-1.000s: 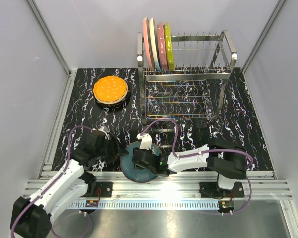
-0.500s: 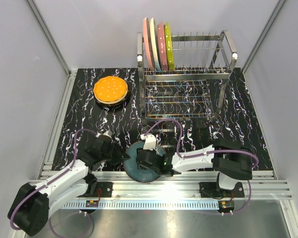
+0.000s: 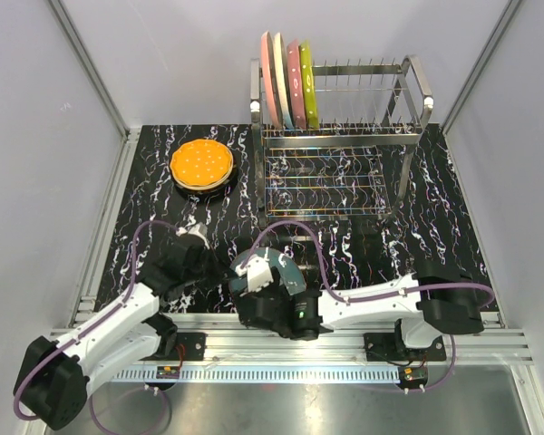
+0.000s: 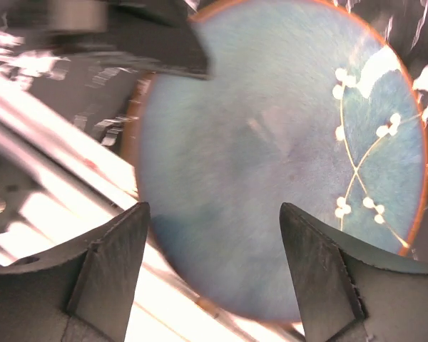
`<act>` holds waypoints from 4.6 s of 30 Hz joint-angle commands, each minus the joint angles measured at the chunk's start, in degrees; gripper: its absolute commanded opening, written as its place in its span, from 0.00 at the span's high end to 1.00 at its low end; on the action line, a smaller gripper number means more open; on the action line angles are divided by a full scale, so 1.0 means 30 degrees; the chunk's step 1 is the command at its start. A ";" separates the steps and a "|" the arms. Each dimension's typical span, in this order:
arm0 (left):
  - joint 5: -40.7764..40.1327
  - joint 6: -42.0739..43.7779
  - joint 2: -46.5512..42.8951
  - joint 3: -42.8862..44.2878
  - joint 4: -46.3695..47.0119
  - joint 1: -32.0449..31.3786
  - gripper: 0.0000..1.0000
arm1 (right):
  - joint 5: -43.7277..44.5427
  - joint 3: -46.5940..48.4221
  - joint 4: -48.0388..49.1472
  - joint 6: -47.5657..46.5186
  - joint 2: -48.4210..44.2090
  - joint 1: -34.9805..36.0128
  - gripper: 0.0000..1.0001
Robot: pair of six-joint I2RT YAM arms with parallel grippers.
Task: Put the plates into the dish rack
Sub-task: Grab a plate with the left arm, then pass the plate from the left arm to the right, then insert the plate into the dish rack
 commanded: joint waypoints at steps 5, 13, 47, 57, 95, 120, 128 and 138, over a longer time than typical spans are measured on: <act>-0.2530 0.1321 0.1031 0.3333 -0.1729 0.0059 1.00 | 0.4133 0.2714 -0.2268 -0.2851 0.0127 0.2359 0.14; -0.1679 0.1497 0.0886 0.4771 -0.2666 0.0088 1.00 | 0.5950 0.4121 -0.5079 -0.2093 0.3465 0.2742 0.05; 0.0051 0.3664 0.2376 0.8988 -0.3721 0.0088 0.56 | 0.5836 0.3448 -0.0451 -0.7514 0.1947 0.1774 1.00; -0.0451 0.5539 0.5160 1.3206 -0.4190 0.1432 0.32 | 0.4574 0.1663 0.0985 -0.6518 -0.1072 0.1834 1.00; -0.6074 1.1927 0.1266 0.9694 -0.3223 0.4600 0.09 | -0.0199 1.8522 0.2308 -2.2100 -0.5093 -0.2001 1.00; -0.5897 1.1839 0.2173 0.9810 -0.3282 0.4600 0.03 | -0.7928 2.1260 0.0546 -1.5308 -0.3183 -1.6002 1.00; -0.5927 1.1898 0.2613 0.9898 -0.3340 0.4776 0.02 | -1.0190 2.1173 0.1366 -1.3520 -0.2422 -1.8555 1.00; -0.5810 1.1956 0.3170 1.0045 -0.3429 0.4952 0.01 | -1.0867 2.1112 0.3065 -1.2640 -0.1016 -1.9494 1.00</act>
